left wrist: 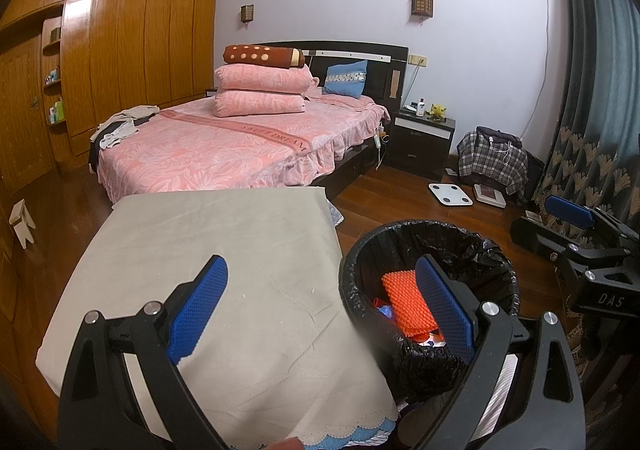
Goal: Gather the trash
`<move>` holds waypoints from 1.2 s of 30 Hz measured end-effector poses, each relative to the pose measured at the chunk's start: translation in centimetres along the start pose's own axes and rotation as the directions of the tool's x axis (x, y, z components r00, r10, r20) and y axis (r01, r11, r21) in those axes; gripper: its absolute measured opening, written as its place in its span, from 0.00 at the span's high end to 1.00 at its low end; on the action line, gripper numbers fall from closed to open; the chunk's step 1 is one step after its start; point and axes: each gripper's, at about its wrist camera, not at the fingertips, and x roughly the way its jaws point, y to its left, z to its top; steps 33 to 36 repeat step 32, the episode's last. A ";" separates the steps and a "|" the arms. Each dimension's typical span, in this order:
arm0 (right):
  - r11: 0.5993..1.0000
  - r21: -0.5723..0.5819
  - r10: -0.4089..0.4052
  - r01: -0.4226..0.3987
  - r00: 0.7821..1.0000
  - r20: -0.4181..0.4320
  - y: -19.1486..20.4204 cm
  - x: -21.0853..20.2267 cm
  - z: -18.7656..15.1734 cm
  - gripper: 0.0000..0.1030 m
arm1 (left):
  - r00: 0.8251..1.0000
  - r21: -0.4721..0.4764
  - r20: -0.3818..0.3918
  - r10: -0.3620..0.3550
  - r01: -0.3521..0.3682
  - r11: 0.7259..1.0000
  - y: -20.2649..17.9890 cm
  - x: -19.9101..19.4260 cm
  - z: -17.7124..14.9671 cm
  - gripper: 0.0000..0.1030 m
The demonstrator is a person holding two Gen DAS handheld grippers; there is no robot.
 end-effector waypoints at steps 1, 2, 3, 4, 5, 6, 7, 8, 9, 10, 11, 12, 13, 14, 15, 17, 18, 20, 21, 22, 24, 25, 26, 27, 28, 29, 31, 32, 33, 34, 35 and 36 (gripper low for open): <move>1.000 0.000 0.000 0.000 1.000 0.000 0.1 0.0 0.0 0.06 | 1.000 0.000 0.000 0.000 0.000 1.000 0.0 0.0 0.0 0.10; 1.000 0.000 0.000 0.000 1.000 0.000 0.0 0.0 0.0 0.06 | 1.000 0.000 -0.001 0.000 0.000 1.000 0.0 0.0 0.0 0.10; 1.000 0.000 0.000 0.000 1.000 0.000 0.0 0.0 0.0 0.06 | 1.000 0.000 -0.001 0.000 0.000 1.000 0.0 0.0 0.0 0.10; 1.000 0.000 0.000 0.000 1.000 0.000 0.0 0.0 0.0 0.06 | 1.000 0.000 0.000 0.000 0.000 1.000 0.0 0.0 0.0 0.10; 1.000 0.001 0.000 0.000 1.000 0.000 0.0 0.0 0.0 0.06 | 1.000 0.000 0.000 0.000 0.000 1.000 0.0 0.0 0.0 0.10; 1.000 0.001 0.000 0.000 1.000 -0.001 0.0 0.0 0.0 0.06 | 1.000 0.000 -0.001 0.000 0.000 1.000 0.0 0.0 0.0 0.10; 1.000 0.001 0.000 0.000 1.000 -0.001 0.0 0.0 0.0 0.06 | 1.000 0.000 -0.002 0.000 0.000 1.000 0.0 0.0 0.0 0.10; 1.000 0.000 0.000 0.000 1.000 -0.001 0.1 0.1 0.0 0.06 | 1.000 0.000 -0.003 0.000 0.000 1.000 0.0 0.0 0.0 0.10; 1.000 0.000 0.000 0.000 1.000 -0.001 0.1 0.1 0.0 0.06 | 1.000 0.000 -0.004 0.000 0.000 1.000 0.1 0.0 0.0 0.10; 1.000 0.000 0.000 0.000 1.000 -0.001 0.1 0.1 0.0 0.06 | 1.000 0.000 -0.005 -0.001 0.001 1.000 0.2 0.0 -0.1 0.10; 1.000 0.001 0.000 0.000 1.000 -0.002 0.1 0.1 0.0 0.06 | 1.000 0.000 -0.006 0.000 0.000 1.000 0.3 0.0 -0.1 0.10; 1.000 0.000 0.000 0.000 1.000 -0.002 0.1 0.1 0.0 0.06 | 1.000 0.000 -0.007 0.000 0.000 1.000 0.5 0.0 -0.2 0.10; 1.000 0.000 0.000 0.000 1.000 -0.003 0.1 0.2 0.0 0.06 | 1.000 -0.001 -0.008 -0.001 0.001 1.000 0.6 0.0 -0.3 0.10; 1.000 0.000 0.001 -0.001 1.000 -0.004 0.1 0.2 -0.1 0.06 | 1.000 -0.002 -0.009 -0.001 0.001 1.000 0.6 -0.1 -0.4 0.10; 1.000 0.000 0.001 -0.001 1.000 -0.004 0.1 0.3 -0.2 0.06 | 1.000 -0.003 -0.011 -0.003 0.003 1.000 0.8 -0.1 -0.4 0.10; 1.000 0.000 0.001 -0.001 1.000 -0.004 0.1 0.3 -0.2 0.06 | 1.000 -0.005 -0.015 -0.005 0.005 1.000 0.9 -0.1 -0.6 0.10; 1.000 0.000 0.001 -0.001 1.000 -0.005 0.2 0.3 -0.2 0.06 | 1.000 -0.006 -0.016 -0.005 0.005 1.000 0.7 0.1 -0.6 0.10; 1.000 0.000 0.000 0.000 1.000 -0.004 0.1 0.3 -0.1 0.06 | 1.000 -0.008 -0.016 -0.006 0.006 1.000 0.7 0.0 -0.7 0.10; 1.000 0.000 0.000 0.000 1.000 -0.004 0.1 0.3 -0.1 0.06 | 1.000 -0.007 -0.016 -0.006 0.006 1.000 0.7 0.1 -0.6 0.10; 1.000 0.001 0.001 -0.001 1.000 -0.004 0.1 0.3 -0.1 0.06 | 1.000 -0.006 -0.016 -0.006 0.006 1.000 0.6 0.1 -0.6 0.10; 1.000 0.001 0.001 -0.001 1.000 -0.004 0.1 0.4 -0.3 0.06 | 1.000 -0.005 -0.017 -0.005 0.005 1.000 0.6 0.1 -0.7 0.10; 1.000 0.001 0.000 0.000 1.000 -0.004 0.1 0.4 -0.3 0.06 | 1.000 -0.006 -0.016 -0.006 0.006 1.000 0.6 0.1 -0.7 0.10; 1.000 0.001 0.000 0.000 1.000 -0.006 0.0 0.4 -0.3 0.06 | 1.000 -0.007 -0.016 -0.007 0.007 1.000 0.6 0.1 -0.7 0.10; 1.000 0.002 0.000 0.000 1.000 -0.007 0.1 0.4 -0.4 0.06 | 1.000 -0.007 -0.017 -0.005 0.005 1.000 0.6 0.1 -0.7 0.10; 1.000 0.002 0.000 0.000 1.000 -0.008 0.0 0.6 -0.5 0.06 | 1.000 -0.006 -0.017 -0.006 0.006 1.000 0.6 0.1 -0.6 0.10; 1.000 0.002 0.000 0.000 1.000 -0.008 0.0 0.6 -0.5 0.06 | 1.000 -0.007 -0.017 -0.006 0.006 1.000 0.6 0.1 -0.6 0.10; 1.000 0.003 0.000 0.000 1.000 -0.009 -0.1 0.7 -0.6 0.06 | 1.000 -0.006 -0.017 -0.005 0.005 1.000 0.6 0.1 -0.6 0.10; 1.000 0.003 0.000 0.000 1.000 -0.008 -0.1 0.7 -0.7 0.06 | 1.000 -0.005 -0.017 -0.005 0.004 1.000 0.7 0.1 -0.6 0.10; 1.000 0.003 0.000 0.000 1.000 -0.008 -0.1 0.7 -0.7 0.06 | 1.000 -0.005 -0.017 -0.005 0.004 1.000 0.7 0.1 -0.6 0.10; 1.000 0.003 0.000 0.000 1.000 -0.008 -0.1 0.7 -0.7 0.06 | 1.000 -0.005 -0.017 -0.005 0.004 1.000 0.7 0.1 -0.6 0.10; 1.000 0.003 0.000 0.000 1.000 -0.008 -0.1 0.7 -0.7 0.06 | 1.000 -0.005 -0.017 -0.005 0.004 1.000 0.7 0.1 -0.6 0.10; 1.000 0.003 0.000 0.000 1.000 -0.008 -0.1 0.7 -0.7 0.06 | 1.000 -0.005 -0.017 -0.005 0.004 1.000 0.7 0.1 -0.6 0.10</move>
